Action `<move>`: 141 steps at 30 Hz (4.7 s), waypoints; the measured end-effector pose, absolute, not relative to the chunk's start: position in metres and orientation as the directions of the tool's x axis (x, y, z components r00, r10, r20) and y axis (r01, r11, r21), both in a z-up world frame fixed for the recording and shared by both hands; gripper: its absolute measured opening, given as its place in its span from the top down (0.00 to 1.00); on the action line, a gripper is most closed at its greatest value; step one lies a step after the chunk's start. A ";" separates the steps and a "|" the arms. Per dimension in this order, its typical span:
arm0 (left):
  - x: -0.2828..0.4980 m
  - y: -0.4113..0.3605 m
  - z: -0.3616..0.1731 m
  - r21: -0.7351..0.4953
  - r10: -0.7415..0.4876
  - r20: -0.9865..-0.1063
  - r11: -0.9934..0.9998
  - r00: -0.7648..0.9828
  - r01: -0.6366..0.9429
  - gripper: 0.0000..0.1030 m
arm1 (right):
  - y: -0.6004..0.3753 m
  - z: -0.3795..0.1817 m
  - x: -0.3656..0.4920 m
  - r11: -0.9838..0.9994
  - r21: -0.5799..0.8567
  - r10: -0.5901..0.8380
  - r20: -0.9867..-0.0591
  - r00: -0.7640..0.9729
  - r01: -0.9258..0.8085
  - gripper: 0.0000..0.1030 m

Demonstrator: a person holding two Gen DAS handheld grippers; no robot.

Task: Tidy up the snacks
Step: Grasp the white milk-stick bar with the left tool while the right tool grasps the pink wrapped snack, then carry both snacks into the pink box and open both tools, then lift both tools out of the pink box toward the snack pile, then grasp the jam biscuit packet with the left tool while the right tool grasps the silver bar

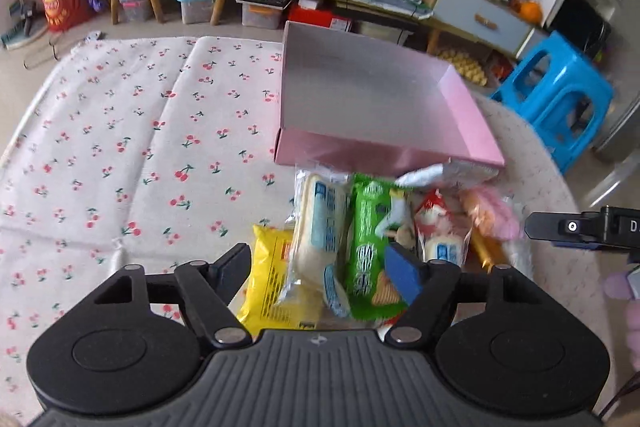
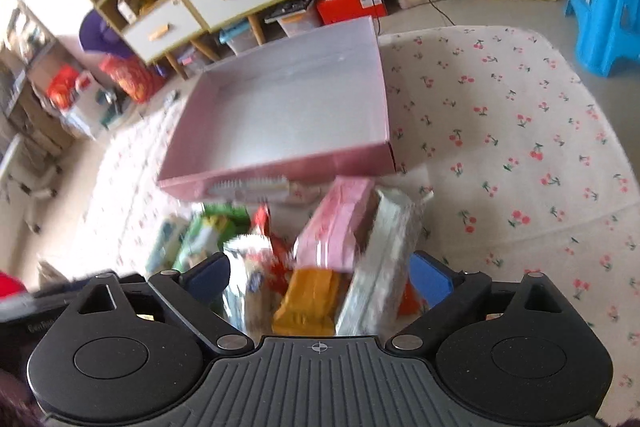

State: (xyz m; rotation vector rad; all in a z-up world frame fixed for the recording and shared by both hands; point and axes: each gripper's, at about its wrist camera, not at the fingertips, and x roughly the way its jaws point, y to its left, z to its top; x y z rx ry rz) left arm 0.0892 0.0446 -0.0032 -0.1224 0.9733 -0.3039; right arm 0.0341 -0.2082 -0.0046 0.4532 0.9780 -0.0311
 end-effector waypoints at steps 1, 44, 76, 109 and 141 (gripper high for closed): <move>0.092 0.046 -0.004 -0.252 -0.317 -0.791 0.948 0.523 0.194 0.38 | -0.211 -0.005 0.037 0.898 0.374 0.185 -0.799 0.572 0.232 0.15; 0.105 0.039 -0.001 -0.236 -0.322 -0.789 0.945 0.524 0.225 0.82 | -0.221 -0.006 0.053 0.861 0.383 0.142 -0.812 0.567 0.333 0.66; 0.212 0.007 -0.022 -0.132 -0.290 -0.695 0.951 0.658 0.279 0.82 | -0.243 -0.029 0.137 0.902 0.387 0.181 -0.741 0.647 0.191 0.66; 0.156 0.011 0.008 -0.075 -0.247 -0.711 0.958 0.658 0.278 0.11 | -0.220 0.022 0.098 0.923 0.340 0.131 -0.722 0.679 0.182 0.17; 0.064 0.060 -0.022 -0.116 -0.280 -0.762 0.946 0.584 0.303 0.00 | -0.193 -0.012 -0.005 0.956 0.197 0.027 -0.796 0.605 0.217 0.12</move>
